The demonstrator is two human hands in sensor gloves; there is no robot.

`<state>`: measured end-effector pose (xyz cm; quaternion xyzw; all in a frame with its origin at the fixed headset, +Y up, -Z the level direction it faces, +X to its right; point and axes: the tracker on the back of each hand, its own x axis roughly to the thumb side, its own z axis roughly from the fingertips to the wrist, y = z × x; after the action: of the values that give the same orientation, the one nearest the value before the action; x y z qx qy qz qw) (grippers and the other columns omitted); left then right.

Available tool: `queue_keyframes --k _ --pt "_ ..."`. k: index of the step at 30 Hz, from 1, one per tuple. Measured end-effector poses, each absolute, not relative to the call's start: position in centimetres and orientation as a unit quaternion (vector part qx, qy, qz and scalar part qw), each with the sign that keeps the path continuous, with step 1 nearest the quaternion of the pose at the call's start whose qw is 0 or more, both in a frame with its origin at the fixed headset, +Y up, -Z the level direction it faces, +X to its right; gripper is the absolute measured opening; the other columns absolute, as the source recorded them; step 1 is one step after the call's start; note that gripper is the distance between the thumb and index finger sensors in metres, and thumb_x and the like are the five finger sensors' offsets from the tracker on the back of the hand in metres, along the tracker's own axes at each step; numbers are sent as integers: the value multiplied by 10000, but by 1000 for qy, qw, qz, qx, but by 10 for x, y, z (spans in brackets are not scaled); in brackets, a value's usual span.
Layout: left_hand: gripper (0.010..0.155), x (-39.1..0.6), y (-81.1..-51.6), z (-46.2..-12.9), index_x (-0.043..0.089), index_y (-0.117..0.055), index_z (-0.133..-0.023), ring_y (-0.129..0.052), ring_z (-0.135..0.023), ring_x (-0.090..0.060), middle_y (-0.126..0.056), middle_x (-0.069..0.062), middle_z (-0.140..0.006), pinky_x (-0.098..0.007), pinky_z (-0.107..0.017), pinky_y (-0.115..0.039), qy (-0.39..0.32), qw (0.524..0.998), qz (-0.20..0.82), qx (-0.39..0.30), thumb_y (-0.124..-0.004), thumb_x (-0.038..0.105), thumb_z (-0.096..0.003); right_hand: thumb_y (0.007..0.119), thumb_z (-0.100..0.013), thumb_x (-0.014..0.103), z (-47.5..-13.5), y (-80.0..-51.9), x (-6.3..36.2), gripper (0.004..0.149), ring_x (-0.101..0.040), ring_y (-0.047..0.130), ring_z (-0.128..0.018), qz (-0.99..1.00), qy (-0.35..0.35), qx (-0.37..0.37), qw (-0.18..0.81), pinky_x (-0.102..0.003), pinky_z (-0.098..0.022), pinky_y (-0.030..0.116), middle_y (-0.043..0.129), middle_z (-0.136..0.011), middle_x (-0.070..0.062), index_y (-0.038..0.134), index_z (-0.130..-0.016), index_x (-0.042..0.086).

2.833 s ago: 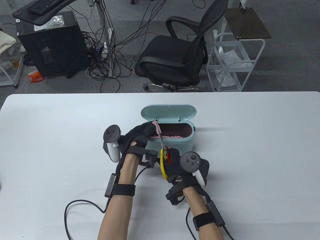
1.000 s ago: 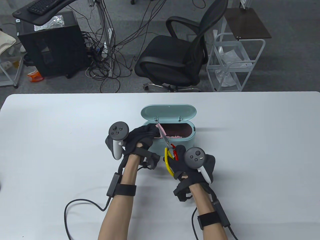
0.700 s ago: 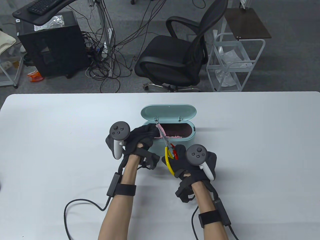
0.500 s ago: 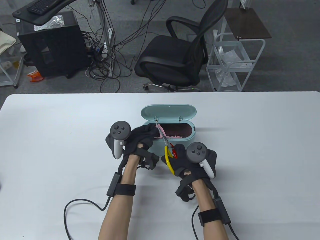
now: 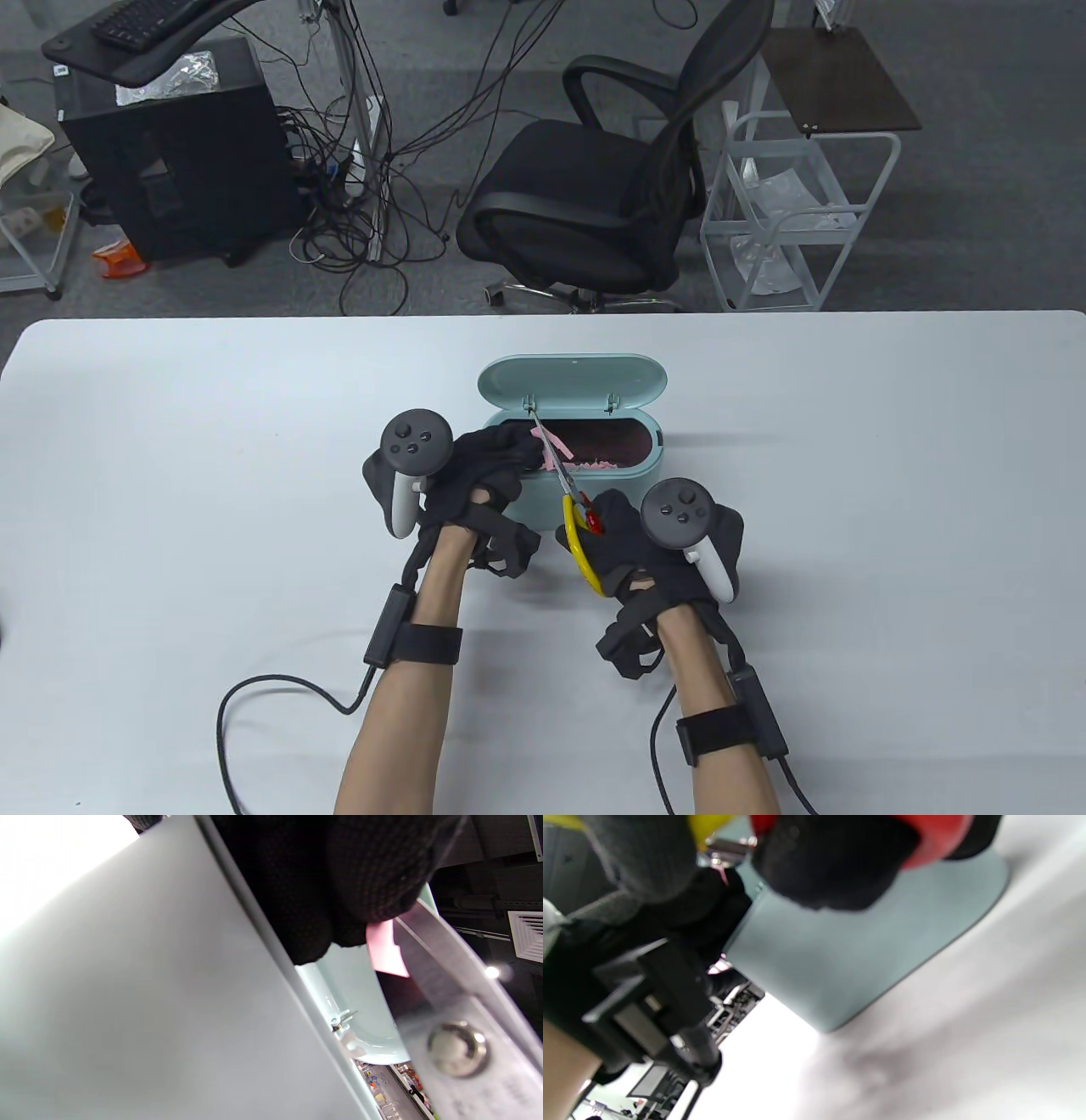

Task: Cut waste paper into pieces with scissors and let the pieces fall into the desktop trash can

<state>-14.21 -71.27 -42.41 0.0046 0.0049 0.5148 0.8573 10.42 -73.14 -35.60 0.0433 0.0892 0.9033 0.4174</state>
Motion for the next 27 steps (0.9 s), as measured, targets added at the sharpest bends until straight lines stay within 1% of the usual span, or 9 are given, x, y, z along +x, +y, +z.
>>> queue_keyframes --k 2,3,6,9,12,17,20,23,27 --pt "426 -142 -713 -424 239 -1007 -759 -964 -792 -221 -1065 80 -701 -654 -749 -497 6 859 512 6 -865 448 -416 771 -393 594 -355 -732 103 739 -132 967 -269 905 84 40 415 -624 -665 593 911 -605 26 582 -919 110" --pt "426 -141 -713 -424 239 -1008 -757 -964 -793 -219 -1065 78 -701 -654 -749 -499 8 858 514 8 -865 446 -414 768 -396 597 -355 -732 102 751 -140 967 -295 905 95 40 413 -636 -671 572 899 -634 16 567 -933 112" --pt "420 -141 -712 -424 240 -1008 -757 -962 -798 -221 -1065 79 -704 -656 -749 -497 -1 866 500 4 -867 440 -416 748 -385 662 -356 -732 101 826 -160 966 -371 900 128 46 414 -667 -685 518 861 -714 -12 514 -967 124" --pt "418 -140 -711 -425 237 -1011 -755 -962 -797 -226 -1066 78 -702 -657 -750 -496 -4 871 492 5 -870 435 -414 717 -378 714 -359 -727 103 868 -163 963 -418 910 147 55 383 -682 -691 490 839 -752 -15 486 -983 137" --pt "418 -138 -710 -426 243 -1011 -756 -965 -797 -228 -1065 81 -706 -657 -752 -497 -10 879 477 6 -869 436 -414 719 -374 722 -360 -724 107 872 -161 962 -426 918 145 58 364 -683 -694 483 835 -759 -11 490 -986 145" --pt "410 -137 -709 -426 248 -1011 -756 -965 -801 -223 -1065 79 -706 -656 -754 -498 -10 885 466 11 -870 433 -418 729 -366 724 -360 -723 108 872 -158 963 -411 921 137 61 358 -678 -693 498 845 -744 -4 507 -979 146" --pt "406 -136 -709 -426 251 -1010 -755 -964 -801 -221 -1064 80 -707 -656 -754 -499 -8 886 463 14 -872 432 -419 748 -357 719 -360 -726 108 866 -155 969 -371 919 118 59 372 -668 -684 528 873 -695 10 539 -962 137" --pt "410 -135 -709 -426 250 -1011 -756 -963 -804 -219 -1064 82 -707 -654 -755 -501 -7 891 454 16 -868 435 -420 767 -382 629 -361 -727 108 761 -129 973 -282 911 105 52 396 -625 -669 588 909 -611 32 587 -913 114" --pt "423 -134 -709 -425 243 -1008 -763 -958 -810 -225 -1062 71 -714 -657 -754 -499 -7 890 455 18 -870 440 -416 775 -389 585 -361 -731 108 725 -118 971 -231 898 102 42 425 -589 -657 628 925 -564 33 609 -885 84"
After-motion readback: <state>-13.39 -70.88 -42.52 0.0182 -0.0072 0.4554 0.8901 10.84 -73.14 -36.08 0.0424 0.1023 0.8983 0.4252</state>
